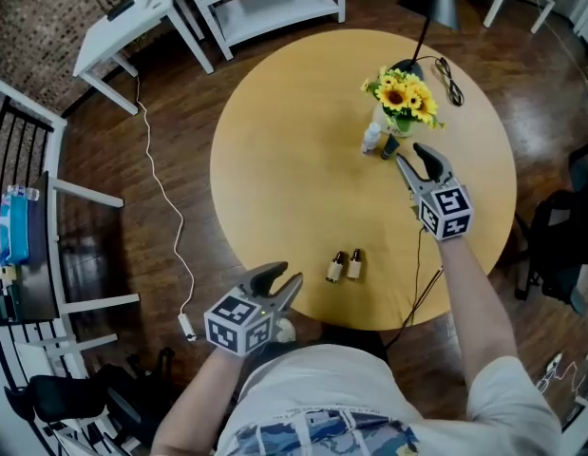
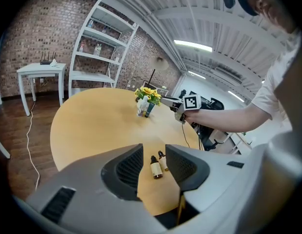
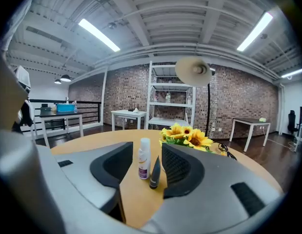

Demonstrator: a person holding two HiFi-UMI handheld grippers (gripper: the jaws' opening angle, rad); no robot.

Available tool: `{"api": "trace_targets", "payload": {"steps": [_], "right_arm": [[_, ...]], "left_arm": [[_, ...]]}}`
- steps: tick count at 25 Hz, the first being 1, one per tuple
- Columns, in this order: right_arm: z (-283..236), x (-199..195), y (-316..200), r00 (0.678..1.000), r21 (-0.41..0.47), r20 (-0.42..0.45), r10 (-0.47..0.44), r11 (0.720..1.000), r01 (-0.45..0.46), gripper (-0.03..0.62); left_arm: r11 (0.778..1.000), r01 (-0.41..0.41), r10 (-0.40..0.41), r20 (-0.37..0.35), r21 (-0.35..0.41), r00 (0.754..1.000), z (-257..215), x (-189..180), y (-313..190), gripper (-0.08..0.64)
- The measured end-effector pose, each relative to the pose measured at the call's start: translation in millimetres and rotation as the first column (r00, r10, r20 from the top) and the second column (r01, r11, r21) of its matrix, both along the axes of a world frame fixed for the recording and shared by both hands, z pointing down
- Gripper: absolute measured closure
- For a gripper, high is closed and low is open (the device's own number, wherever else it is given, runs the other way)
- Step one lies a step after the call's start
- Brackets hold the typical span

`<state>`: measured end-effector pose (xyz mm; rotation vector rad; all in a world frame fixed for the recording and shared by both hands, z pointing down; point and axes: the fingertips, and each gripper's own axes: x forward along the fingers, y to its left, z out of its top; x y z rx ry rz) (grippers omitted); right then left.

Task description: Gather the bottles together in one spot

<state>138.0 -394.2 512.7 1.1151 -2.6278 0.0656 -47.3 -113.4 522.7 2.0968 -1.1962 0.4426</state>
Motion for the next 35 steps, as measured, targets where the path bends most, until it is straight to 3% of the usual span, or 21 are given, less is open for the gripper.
{"api": "trace_targets", "payload": {"steps": [8, 15, 21, 23, 26, 32, 35], "right_arm": [[-64, 9, 161, 0.996, -0.016, 0.037, 0.083, 0.996, -0.083, 0.382], [-69, 16, 330, 0.968, -0.140, 0.078, 0.237, 0.964, -0.225, 0.382], [-60, 0, 448, 0.926, -0.201, 0.062, 0.372, 0.914, -0.354, 0.382], [-58, -2, 473, 0.910, -0.213, 0.066, 0.409, 0.897, -0.388, 0.382], [-54, -7, 501, 0.911, -0.222, 0.042, 0.410, 0.893, -0.392, 0.382], [-55, -24, 513, 0.932, -0.239, 0.030, 0.362, 0.907, -0.345, 0.382], [-60, -29, 504, 0.945, -0.233, 0.032, 0.325, 0.922, -0.309, 0.382]], "left_arm": [[0.991, -0.095, 0.100, -0.042, 0.098, 0.994, -30, -8, 29, 0.411], [0.987, -0.093, 0.103, -0.068, 0.129, 0.992, -45, -36, 76, 0.419], [0.976, -0.188, 0.184, 0.050, 0.106, 0.982, -26, -53, 130, 0.426], [0.972, -0.212, 0.206, 0.066, 0.098, 0.976, -19, -54, 146, 0.426], [0.969, -0.228, 0.224, 0.060, 0.089, 0.973, -14, -50, 165, 0.426], [0.975, -0.207, 0.209, -0.012, 0.082, 0.978, -15, -47, 185, 0.423], [0.976, -0.204, 0.205, -0.010, 0.073, 0.979, -10, -44, 185, 0.407]]}}
